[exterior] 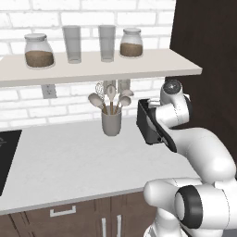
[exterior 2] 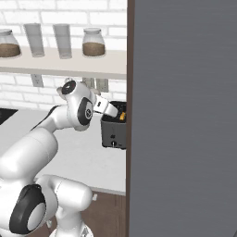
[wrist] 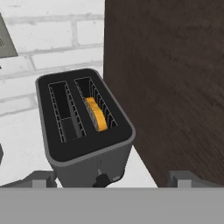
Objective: Start the toaster. Once the lever pops up, take the bread to the plate on the dining counter.
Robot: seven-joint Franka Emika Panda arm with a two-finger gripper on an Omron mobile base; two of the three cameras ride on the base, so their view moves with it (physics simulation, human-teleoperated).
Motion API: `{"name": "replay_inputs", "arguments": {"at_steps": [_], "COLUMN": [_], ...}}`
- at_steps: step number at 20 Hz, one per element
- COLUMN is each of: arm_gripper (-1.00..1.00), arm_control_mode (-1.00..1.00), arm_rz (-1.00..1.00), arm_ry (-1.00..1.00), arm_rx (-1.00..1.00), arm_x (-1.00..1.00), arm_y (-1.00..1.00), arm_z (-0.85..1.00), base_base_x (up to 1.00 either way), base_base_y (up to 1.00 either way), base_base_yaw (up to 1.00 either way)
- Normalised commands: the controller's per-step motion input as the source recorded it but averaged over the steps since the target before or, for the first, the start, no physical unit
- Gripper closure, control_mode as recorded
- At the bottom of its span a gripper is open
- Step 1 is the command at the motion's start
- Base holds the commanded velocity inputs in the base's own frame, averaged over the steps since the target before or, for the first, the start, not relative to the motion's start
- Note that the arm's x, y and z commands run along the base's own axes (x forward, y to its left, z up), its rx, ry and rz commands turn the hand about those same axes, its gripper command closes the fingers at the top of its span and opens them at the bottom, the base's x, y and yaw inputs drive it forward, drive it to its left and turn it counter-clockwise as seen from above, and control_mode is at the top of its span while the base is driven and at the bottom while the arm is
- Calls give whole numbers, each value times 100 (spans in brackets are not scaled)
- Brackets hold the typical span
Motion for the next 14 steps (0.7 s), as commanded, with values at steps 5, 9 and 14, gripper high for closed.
{"name": "replay_inputs", "arguments": {"at_steps": [5,9,14], "arm_gripper": [-100,-100,-100], "arm_control_mode": [-100,-100,-100], "arm_rz": [0,0,0], "arm_ry": [0,0,0], "arm_rx": [0,0,0], "arm_x": [0,0,0], "arm_y": [0,0,0], "arm_z": [0,0,0], "base_base_x": [0,0,0], "base_base_y": [0,0,0], "base_base_yaw": [0,0,0]}}
